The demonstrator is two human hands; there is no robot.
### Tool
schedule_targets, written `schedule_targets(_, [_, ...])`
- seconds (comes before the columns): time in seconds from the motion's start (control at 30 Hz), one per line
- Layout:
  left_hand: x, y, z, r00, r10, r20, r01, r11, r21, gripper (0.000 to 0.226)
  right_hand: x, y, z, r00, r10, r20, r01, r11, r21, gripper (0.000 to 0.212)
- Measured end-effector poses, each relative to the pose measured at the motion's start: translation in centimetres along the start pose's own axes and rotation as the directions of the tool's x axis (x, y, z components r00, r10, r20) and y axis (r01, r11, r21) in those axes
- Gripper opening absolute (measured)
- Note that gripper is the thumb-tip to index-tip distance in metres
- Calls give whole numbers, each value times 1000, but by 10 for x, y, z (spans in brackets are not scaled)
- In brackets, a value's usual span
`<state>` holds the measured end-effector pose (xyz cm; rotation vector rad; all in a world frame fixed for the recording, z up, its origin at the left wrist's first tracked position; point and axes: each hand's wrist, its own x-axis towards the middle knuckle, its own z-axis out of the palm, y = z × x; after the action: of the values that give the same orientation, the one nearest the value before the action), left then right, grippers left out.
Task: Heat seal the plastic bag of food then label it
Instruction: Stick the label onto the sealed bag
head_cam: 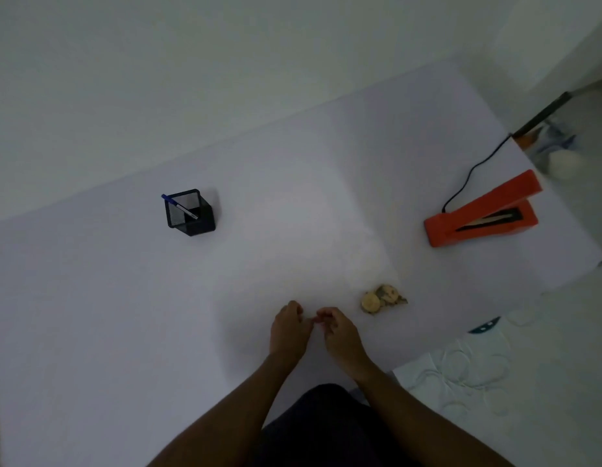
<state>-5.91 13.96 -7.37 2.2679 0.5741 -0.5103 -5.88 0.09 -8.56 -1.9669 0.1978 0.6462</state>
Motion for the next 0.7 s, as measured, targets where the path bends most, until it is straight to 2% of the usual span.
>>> schedule_targets(0.2, [-1, -1, 2, 999, 44, -22, -43, 999, 32, 23, -2, 5, 3, 999, 27, -38, -24, 998, 66, 35])
schedule_targets(0.5, [2, -9, 1, 996, 78, -35, -77, 996, 37, 2, -5, 5, 6, 999, 34, -21, -32, 994, 105, 38])
schedule_targets(0.7, [4, -7, 3, 996, 87, -22, -86, 995, 42, 14, -7, 6, 9, 998, 59, -36, -53, 988, 142, 38])
